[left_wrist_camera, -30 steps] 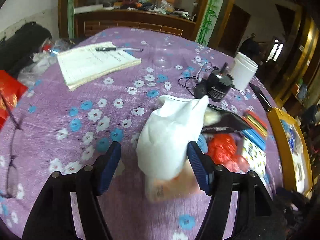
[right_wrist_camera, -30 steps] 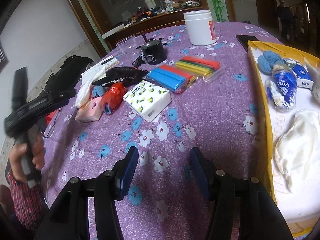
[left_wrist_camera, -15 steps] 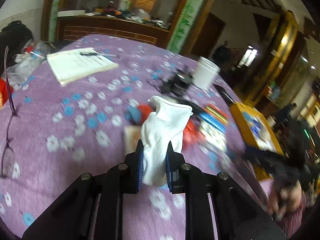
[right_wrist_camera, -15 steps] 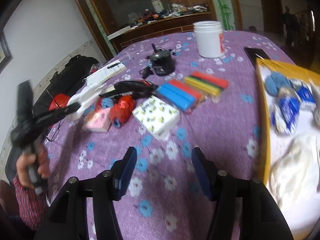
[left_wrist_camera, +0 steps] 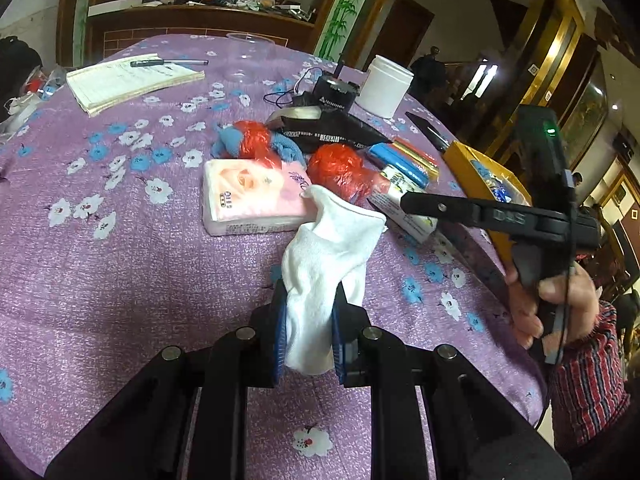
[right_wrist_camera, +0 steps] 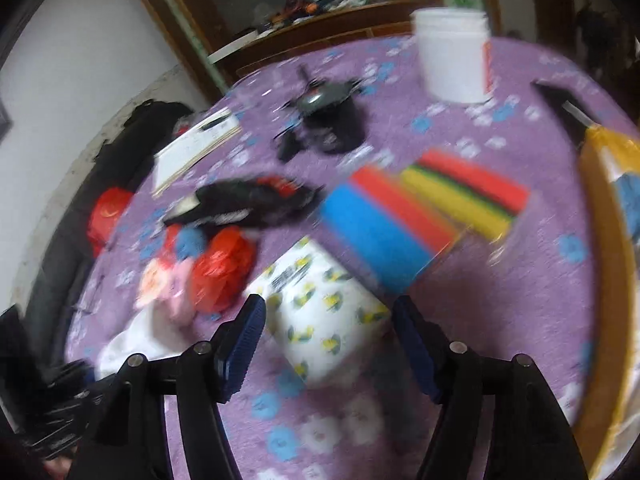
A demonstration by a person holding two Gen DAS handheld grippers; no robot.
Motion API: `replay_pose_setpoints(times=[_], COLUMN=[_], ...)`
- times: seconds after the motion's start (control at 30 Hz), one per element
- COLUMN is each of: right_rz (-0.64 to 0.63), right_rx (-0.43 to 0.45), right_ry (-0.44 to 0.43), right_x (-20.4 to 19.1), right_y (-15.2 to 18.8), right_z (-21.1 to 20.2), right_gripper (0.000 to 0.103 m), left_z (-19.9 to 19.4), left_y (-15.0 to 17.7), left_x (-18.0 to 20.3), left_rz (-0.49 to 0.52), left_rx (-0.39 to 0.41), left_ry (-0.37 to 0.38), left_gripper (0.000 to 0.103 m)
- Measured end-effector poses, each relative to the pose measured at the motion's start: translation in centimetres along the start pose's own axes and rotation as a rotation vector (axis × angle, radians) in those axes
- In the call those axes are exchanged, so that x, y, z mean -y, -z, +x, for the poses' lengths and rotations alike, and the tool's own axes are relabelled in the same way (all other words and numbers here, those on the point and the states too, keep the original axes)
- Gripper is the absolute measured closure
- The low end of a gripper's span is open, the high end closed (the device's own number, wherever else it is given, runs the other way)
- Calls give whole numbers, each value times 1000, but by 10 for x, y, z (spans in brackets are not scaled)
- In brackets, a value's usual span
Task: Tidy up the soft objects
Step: 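Hold the white sock with the left gripper while the right grasps the Nanjiren tissue pack, then carry the sock and Nanjiren pack into the white box and release both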
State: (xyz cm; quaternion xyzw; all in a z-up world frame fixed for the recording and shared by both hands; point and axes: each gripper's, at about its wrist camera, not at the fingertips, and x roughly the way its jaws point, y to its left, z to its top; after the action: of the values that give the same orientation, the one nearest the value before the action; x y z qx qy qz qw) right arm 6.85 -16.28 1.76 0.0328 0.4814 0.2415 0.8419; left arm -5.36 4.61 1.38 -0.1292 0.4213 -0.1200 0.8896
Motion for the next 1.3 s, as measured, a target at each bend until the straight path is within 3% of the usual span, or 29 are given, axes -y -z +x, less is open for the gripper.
replay_pose_setpoints(times=[0.1, 0.33, 0.4, 0.43, 0.73, 1.3], right_rz=[-49, -162, -172, -173, -78, 30], right_rx=[-21, -42, -30, -16, 114, 158], right_ry=[-46, 119, 149, 177, 79, 44], right_x=[-13, -36, -38, -39, -33, -7], right_y=[5, 11, 17, 21, 49, 66], right_z=[-2, 12, 10, 7, -41, -67], right_gripper=[31, 33, 50, 50, 51, 50], left_z=[3, 10, 7, 3, -2, 1], left_y=[-1, -1, 0, 0, -6, -9], left_x=[3, 15, 17, 19, 46, 77], left_rz=[10, 74, 79, 84, 105, 154], left_rx=[-10, -21, 3, 23, 63, 52], left_ry=[-18, -96, -97, -94, -11, 3], left_gripper=[87, 85, 86, 86, 86, 86])
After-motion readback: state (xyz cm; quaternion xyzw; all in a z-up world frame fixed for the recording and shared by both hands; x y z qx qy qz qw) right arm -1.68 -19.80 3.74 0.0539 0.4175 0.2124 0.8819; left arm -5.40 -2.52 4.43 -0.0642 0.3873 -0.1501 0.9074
